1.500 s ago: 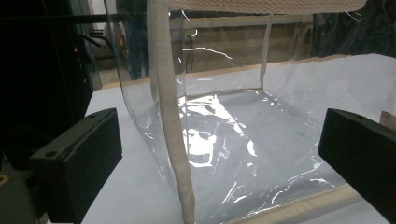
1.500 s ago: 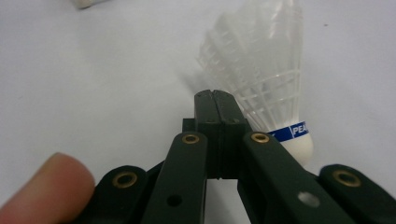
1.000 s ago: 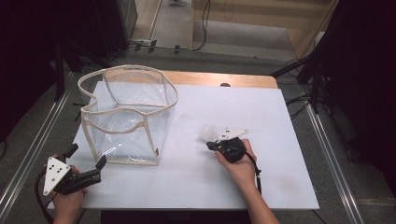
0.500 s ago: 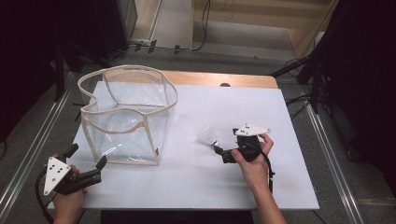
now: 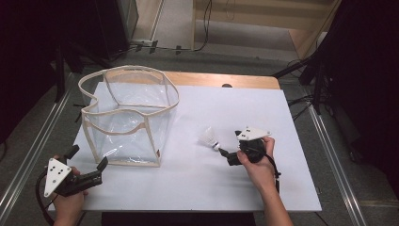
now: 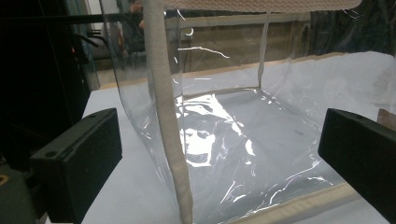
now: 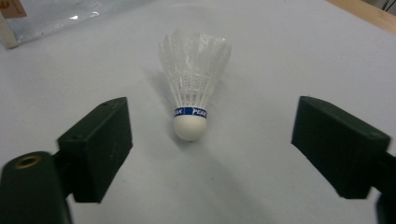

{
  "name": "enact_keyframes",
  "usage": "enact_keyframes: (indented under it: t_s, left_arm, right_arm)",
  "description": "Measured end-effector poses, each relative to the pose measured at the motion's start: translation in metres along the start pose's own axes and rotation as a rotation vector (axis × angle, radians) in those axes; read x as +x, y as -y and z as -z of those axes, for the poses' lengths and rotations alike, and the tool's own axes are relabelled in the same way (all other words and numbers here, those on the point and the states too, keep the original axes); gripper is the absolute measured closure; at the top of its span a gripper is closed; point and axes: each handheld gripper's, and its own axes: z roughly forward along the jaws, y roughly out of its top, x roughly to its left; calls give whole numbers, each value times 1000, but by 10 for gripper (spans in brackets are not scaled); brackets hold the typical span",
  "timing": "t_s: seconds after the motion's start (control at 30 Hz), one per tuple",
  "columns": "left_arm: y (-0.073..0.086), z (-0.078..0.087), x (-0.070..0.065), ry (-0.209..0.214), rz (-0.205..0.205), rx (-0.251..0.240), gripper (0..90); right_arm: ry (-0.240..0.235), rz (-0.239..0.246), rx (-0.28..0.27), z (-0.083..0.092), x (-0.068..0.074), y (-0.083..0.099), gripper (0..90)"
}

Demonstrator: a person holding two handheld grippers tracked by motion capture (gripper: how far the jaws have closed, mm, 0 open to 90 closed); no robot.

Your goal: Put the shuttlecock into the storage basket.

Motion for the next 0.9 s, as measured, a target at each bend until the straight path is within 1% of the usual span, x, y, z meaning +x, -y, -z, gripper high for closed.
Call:
enact_keyframes:
  t_s: [0.1,0.13,0.17,0.2,0.27,0.3,0.43,0.47,0.57,0.63,0.7,0.77,0.83,0.87,0.9]
  left_arm:
    - [0,0,0,0,0,0,3]
    - [0,0,0,-1,-1,0,3]
    - [0,0,0,0,-1,0,3]
    - [0,0,0,-1,-1,0,3]
    - [0,0,0,0,0,-1,3]
    - [0,0,0,0,0,0,3]
    - [0,0,0,1,0,-1,3]
    - [0,0,0,2,0,-1,3]
    - [0,0,0,3,-1,-1,3]
    - [0,0,0,3,-1,-1,3]
    - [0,0,0,3,0,-1,3]
    - [0,0,0,2,2,-1,3]
    - [0,0,0,2,2,-1,3]
    - [0,0,0,1,1,-1,3]
    - [0,0,0,1,1,-1,3]
  right_arm:
    - [-7,-1,7,-2,-2,1,115]
    - [-9,-14,18,-3,-2,1,121]
    - [-11,-29,32,-6,-3,1,139]
    - [-11,-32,37,-8,-2,1,158]
    - [-14,-33,38,-9,0,1,173]
    - [-13,-33,56,-14,3,0,206]
    - [-20,-33,66,-20,7,0,237]
    - [-17,-37,82,-24,8,1,265]
    - [-19,-53,96,-30,8,1,309]
    - [-16,-60,102,-31,8,1,318]
    - [-22,-72,110,-33,8,2,338]
    - [-16,-89,120,-35,7,2,370]
    - [-16,-96,128,-36,6,2,378]
    - [-14,-95,131,-37,6,2,400]
    - [-20,-96,133,-38,6,2,400]
